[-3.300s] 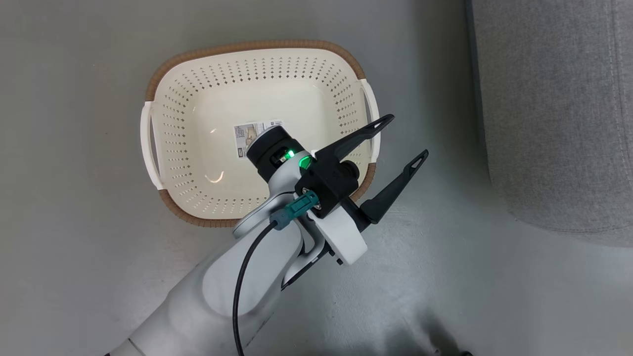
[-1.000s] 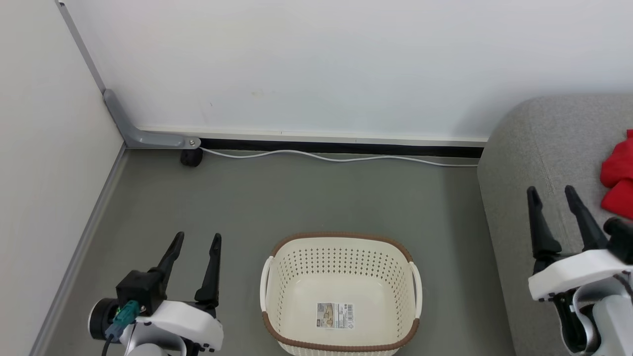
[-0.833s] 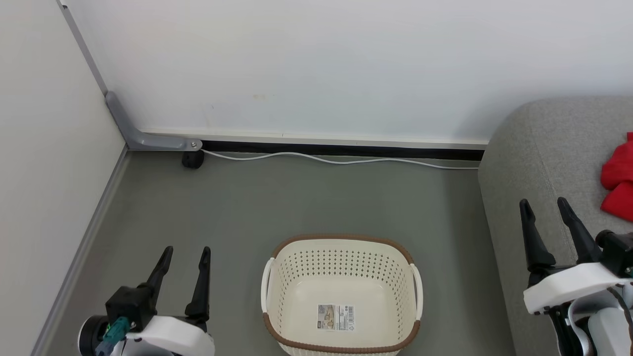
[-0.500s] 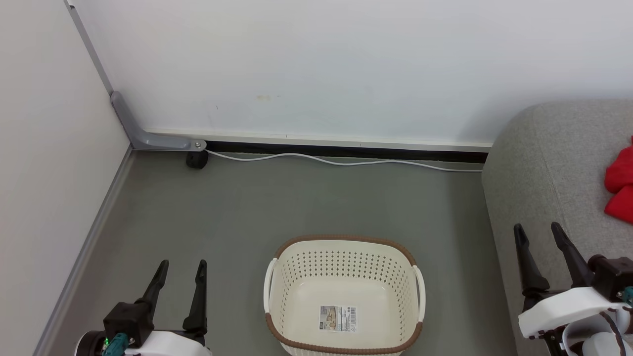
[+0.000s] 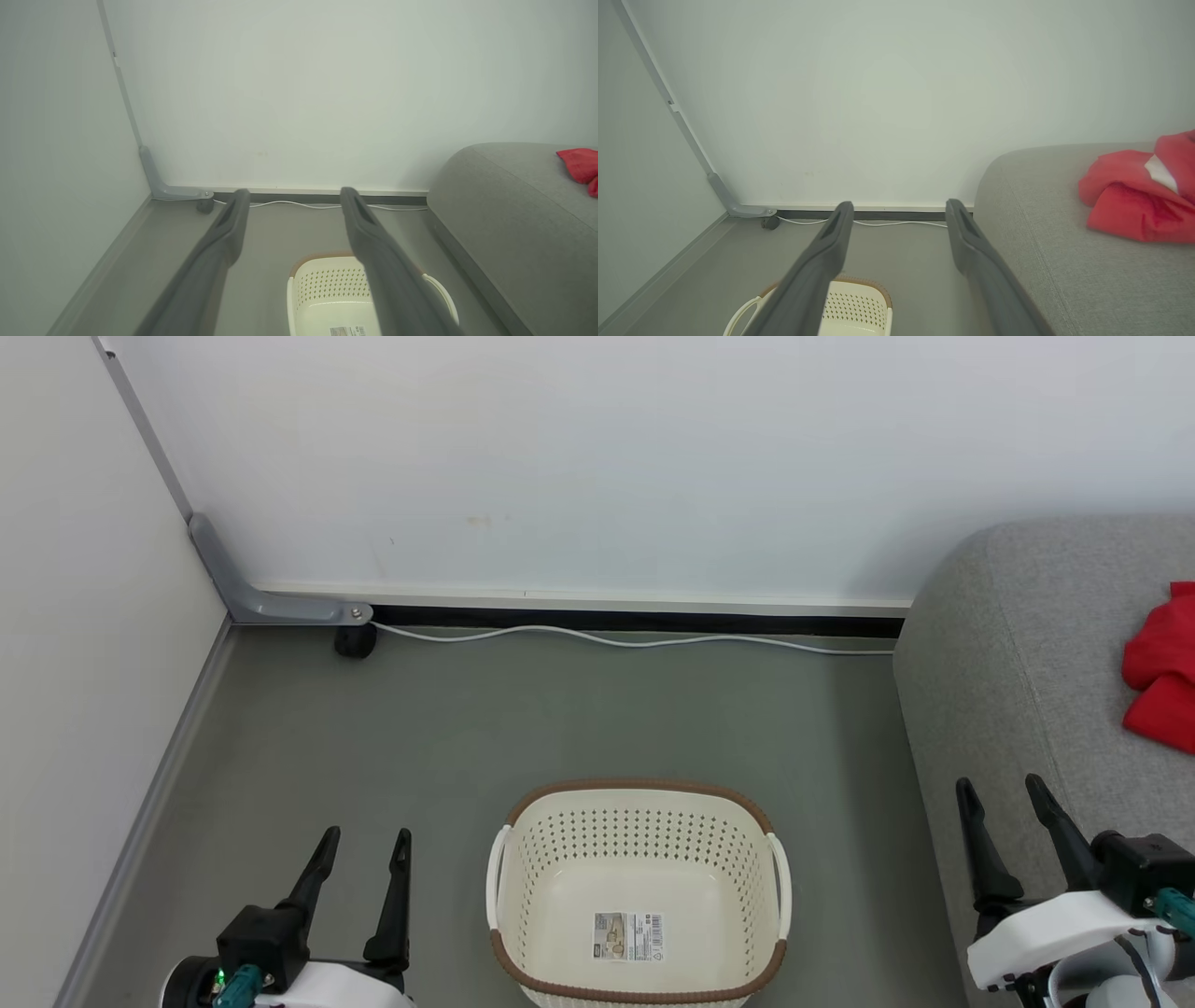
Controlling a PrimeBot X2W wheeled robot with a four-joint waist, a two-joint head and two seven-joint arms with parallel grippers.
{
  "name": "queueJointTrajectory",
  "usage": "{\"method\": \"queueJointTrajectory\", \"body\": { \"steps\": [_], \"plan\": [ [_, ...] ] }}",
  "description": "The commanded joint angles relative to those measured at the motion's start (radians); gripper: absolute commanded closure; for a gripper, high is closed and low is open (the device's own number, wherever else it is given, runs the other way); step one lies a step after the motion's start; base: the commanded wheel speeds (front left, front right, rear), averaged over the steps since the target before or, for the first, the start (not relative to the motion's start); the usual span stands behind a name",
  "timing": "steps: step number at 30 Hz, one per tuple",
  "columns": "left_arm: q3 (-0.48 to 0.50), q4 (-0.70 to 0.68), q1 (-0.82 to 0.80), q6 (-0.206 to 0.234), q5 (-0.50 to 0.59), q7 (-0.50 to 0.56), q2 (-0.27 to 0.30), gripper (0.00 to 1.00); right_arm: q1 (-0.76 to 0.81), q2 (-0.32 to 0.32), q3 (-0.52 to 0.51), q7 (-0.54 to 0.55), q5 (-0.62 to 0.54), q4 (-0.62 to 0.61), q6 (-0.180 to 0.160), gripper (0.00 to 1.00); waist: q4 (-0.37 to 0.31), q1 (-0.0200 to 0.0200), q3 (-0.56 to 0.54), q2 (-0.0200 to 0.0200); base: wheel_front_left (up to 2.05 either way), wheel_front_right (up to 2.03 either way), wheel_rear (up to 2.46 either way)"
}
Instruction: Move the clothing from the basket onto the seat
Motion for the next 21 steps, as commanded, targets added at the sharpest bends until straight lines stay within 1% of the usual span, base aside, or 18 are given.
{"method": "queueJointTrajectory", "body": {
  "steps": [1,10,21],
  "plan": [
    [0.025,-0.021,-0.033,0.002,0.0,-0.006,0.006,0.0,-0.023,-0.013,0.017,-0.006,-0.002,-0.017,0.004,0.0,-0.002,0.0,-0.001,0.0,0.0,0.0,0.0],
    [-0.005,-0.003,-0.031,-0.013,-0.002,-0.006,0.006,0.0,-0.02,0.002,-0.019,-0.006,-0.018,0.007,0.004,0.0,-0.015,0.0,0.0,0.0,0.0,0.0,0.0],
    [-0.02,0.005,-0.039,-0.016,-0.005,-0.006,0.006,0.0,-0.02,0.013,-0.035,-0.006,-0.024,0.01,0.004,0.0,-0.048,0.0,-0.001,0.0,0.0,0.0,0.0]
  ]
}}
